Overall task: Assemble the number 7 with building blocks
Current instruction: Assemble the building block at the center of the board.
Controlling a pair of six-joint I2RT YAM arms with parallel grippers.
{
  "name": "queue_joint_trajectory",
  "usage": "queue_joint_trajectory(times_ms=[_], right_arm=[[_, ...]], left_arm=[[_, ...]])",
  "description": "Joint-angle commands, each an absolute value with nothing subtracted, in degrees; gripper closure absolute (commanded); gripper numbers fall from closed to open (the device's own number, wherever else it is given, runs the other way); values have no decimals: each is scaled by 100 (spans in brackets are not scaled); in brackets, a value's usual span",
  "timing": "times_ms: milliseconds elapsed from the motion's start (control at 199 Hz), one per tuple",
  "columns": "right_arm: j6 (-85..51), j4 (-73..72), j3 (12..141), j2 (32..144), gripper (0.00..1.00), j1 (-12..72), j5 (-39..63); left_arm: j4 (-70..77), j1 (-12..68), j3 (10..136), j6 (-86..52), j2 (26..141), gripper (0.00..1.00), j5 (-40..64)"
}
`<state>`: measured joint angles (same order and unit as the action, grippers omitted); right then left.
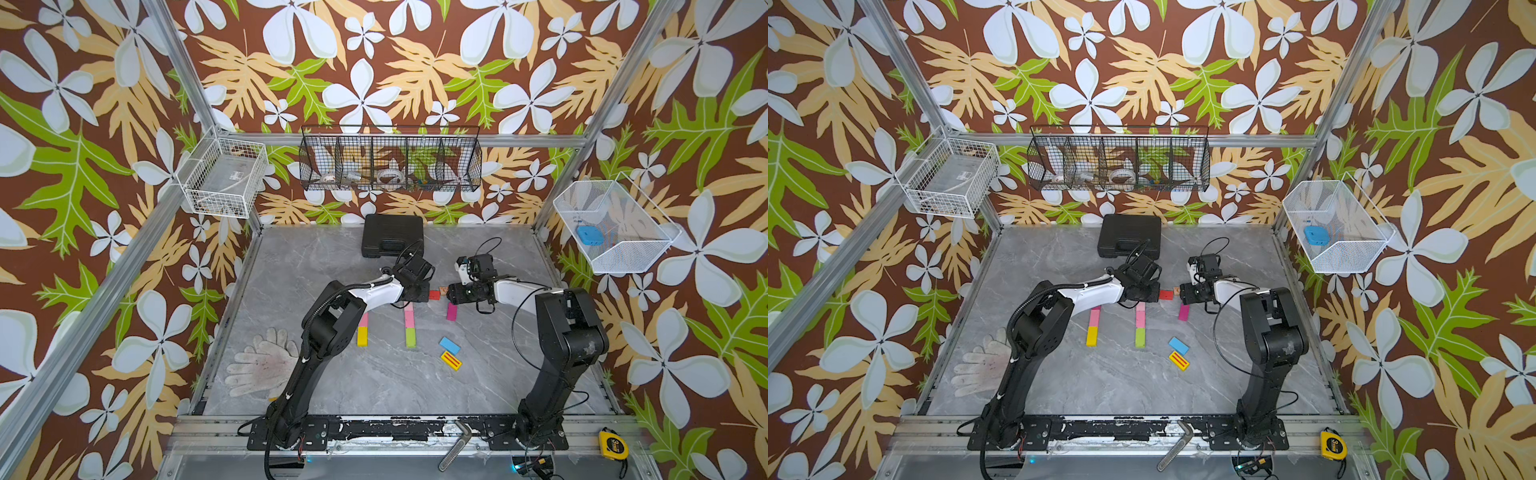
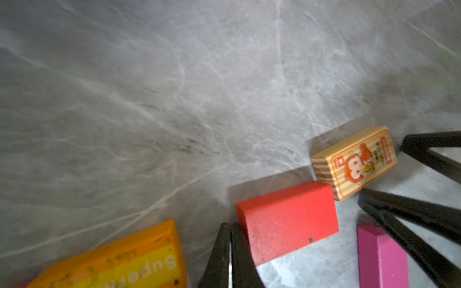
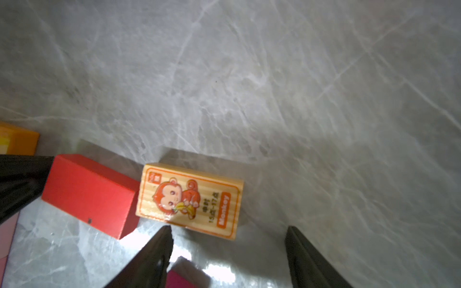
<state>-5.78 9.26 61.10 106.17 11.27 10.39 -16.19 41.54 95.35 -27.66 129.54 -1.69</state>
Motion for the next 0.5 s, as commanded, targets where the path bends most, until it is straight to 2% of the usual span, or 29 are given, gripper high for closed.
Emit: queue_joint_trajectory(times_ms=[0, 251, 431, 497], right_arm=[[-603, 1099, 6070, 10463, 28, 1125, 1216], [-529, 1332, 6600, 10451, 34, 1099, 1394], [-476, 1648, 7382, 11148, 55, 1095, 1304], [-492, 1672, 7581, 11348, 59, 1091, 1292]], left_arm=[[-1658, 4142, 9523, -2697, 12907, 92, -234], [-1642, 4135, 9494, -2716, 12902, 92, -221], [-1617, 4131, 9451, -2725, 12885, 92, -219], [-1606, 4123, 9431, -2725, 12876, 92, -220]])
